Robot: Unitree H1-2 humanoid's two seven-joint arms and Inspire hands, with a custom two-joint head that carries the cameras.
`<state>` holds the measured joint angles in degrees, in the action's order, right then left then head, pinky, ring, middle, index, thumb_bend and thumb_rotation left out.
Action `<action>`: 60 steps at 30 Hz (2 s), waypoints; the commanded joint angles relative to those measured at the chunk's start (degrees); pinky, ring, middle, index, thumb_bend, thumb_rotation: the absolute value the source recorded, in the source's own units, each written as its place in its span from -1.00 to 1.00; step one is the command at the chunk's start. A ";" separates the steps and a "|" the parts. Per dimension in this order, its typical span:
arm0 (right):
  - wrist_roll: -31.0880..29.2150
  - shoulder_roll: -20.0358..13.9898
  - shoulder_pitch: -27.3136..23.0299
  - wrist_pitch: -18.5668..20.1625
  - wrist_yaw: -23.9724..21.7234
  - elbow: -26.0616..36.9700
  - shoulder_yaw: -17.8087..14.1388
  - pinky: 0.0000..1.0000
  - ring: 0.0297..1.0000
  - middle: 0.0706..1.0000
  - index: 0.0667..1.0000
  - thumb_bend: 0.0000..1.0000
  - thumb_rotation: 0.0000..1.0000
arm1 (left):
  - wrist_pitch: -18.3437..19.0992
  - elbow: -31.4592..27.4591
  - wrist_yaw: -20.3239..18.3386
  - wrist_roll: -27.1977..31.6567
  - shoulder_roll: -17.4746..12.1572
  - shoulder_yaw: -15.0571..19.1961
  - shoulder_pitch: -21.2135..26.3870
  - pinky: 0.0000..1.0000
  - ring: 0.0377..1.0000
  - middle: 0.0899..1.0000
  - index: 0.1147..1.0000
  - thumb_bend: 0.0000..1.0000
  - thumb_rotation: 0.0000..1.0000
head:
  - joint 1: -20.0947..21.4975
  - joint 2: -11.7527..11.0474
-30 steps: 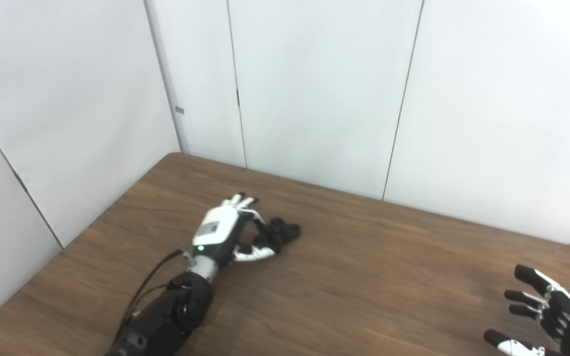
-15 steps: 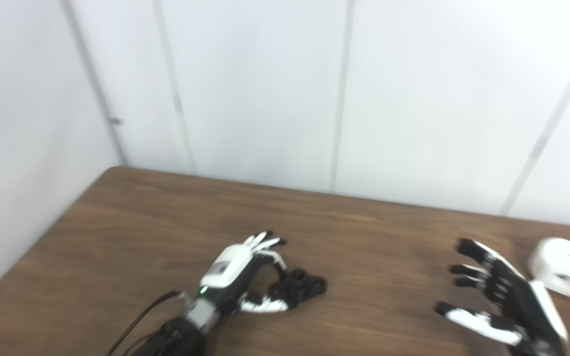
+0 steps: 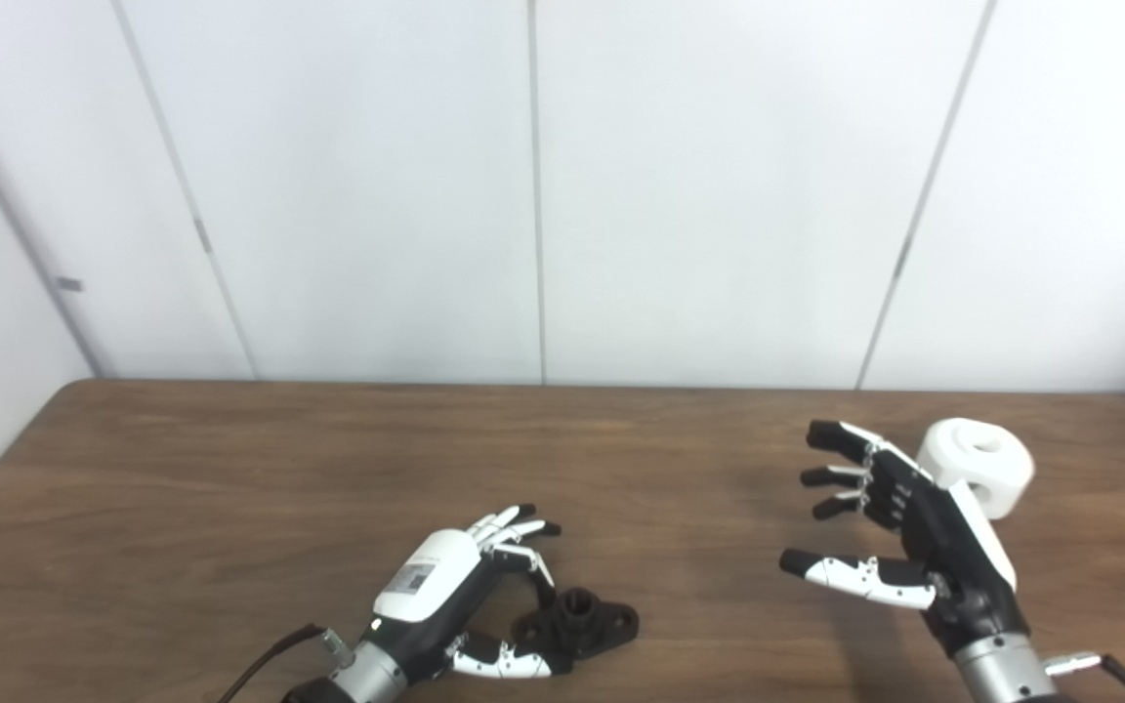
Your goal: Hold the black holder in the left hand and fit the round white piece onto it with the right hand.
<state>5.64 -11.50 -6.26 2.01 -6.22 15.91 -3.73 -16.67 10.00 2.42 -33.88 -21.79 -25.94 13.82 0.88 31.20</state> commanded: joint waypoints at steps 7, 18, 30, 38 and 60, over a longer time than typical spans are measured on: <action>-0.04 -5.29 -3.24 2.82 -0.47 6.47 -2.43 0.17 0.41 0.65 0.55 0.29 -0.72 | 1.81 4.13 -6.91 -5.28 0.80 -7.18 -1.46 0.93 0.92 0.75 -0.17 0.05 -0.89 | 1.63 1.17; 0.06 -15.20 -8.29 10.30 -2.66 11.61 -6.72 0.19 0.36 0.57 0.58 0.35 -0.78 | 0.17 6.59 -4.56 -6.38 -0.14 -8.43 -0.72 0.86 0.89 0.71 -0.17 0.05 -0.89 | 8.95 0.70; 15.16 -28.67 -13.10 17.80 -6.07 5.77 -5.38 0.42 0.68 0.77 0.69 0.68 -0.57 | -4.99 9.86 -2.05 -5.79 -3.44 -7.93 -0.36 0.83 0.83 0.67 -0.17 0.05 -0.90 | 23.71 -3.34; 15.28 -32.33 -15.31 23.25 -11.88 -1.35 -1.71 0.59 0.91 0.98 0.93 0.80 -0.54 | -8.69 12.90 -0.50 -5.27 -3.91 -7.10 -0.45 0.87 0.85 0.69 -0.17 0.05 -0.90 | 26.88 -4.86; 15.06 -29.94 -19.71 21.19 -12.13 -23.88 5.81 0.51 0.85 1.00 1.00 0.85 -0.59 | -7.51 10.35 -2.90 -5.07 -4.72 -6.37 -2.65 0.94 0.86 0.71 -0.16 0.05 -0.90 | 26.58 -4.47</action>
<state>19.90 -40.36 -23.13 25.17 -20.26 -8.61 2.74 -26.08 16.99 4.85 -35.42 -24.79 -29.28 18.00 27.42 26.72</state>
